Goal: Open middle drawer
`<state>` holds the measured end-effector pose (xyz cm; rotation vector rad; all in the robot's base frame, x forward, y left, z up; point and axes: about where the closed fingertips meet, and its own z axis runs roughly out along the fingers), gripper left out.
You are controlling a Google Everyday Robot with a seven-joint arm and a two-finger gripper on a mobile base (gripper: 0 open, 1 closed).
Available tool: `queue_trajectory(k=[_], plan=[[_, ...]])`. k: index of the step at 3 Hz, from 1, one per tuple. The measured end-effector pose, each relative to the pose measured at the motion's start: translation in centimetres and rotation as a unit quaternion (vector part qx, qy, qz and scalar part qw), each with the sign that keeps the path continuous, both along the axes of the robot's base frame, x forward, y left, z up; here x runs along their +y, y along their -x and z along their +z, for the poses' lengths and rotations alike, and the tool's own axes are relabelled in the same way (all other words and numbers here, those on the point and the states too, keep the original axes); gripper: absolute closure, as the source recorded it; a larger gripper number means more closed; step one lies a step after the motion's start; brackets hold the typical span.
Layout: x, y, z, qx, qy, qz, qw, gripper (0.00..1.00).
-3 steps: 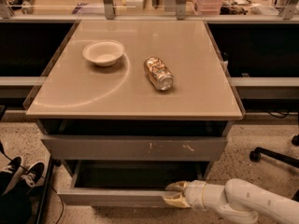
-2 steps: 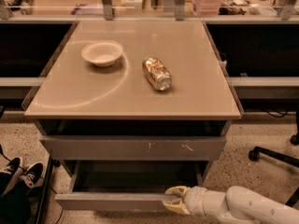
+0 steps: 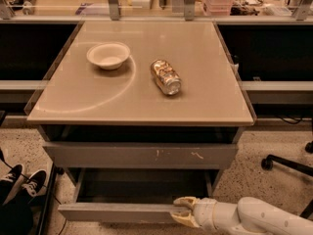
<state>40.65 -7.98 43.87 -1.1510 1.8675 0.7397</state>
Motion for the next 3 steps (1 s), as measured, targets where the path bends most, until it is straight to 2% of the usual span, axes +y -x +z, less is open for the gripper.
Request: queue_trajectory(k=[1, 2, 3], plan=[[-0.7, 2.8, -0.1, 0.034, -0.013, -0.019, 0.9992, 0.83], [-0.6, 2.7, 0.5, 0.034, -0.013, -0.019, 0.9992, 1.00], [-0.3, 5.0, 0.1, 0.060, -0.029, -0.019, 0.9976, 0.82]])
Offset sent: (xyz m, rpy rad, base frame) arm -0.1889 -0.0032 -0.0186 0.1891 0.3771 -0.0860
